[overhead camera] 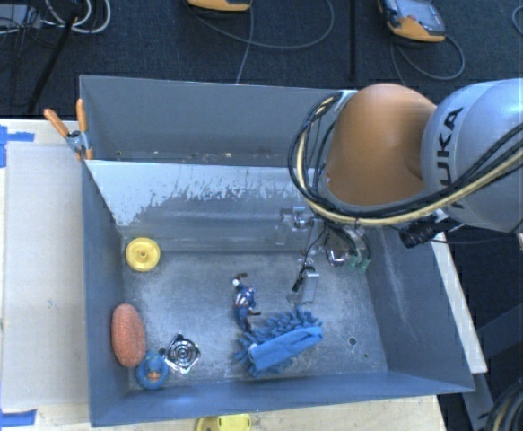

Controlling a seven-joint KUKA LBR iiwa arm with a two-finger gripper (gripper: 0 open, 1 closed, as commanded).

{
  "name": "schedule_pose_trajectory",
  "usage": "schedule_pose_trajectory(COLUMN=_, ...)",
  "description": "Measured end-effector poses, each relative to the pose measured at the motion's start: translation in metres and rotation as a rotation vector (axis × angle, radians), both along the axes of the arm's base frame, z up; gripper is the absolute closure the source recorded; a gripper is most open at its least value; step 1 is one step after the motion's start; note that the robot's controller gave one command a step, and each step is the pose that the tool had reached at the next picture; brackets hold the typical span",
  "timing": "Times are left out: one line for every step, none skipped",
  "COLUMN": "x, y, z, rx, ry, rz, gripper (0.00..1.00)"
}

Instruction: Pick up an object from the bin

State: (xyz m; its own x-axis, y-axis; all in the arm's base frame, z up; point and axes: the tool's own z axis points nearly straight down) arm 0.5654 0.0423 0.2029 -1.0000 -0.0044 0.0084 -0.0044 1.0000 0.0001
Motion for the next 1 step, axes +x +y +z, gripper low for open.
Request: schedule_pose_trajectory(x=0.0012, y=-0.0002, z=0.0047, rx=0.001, ry=-0.008, rz=-0.001, gripper=0.00)
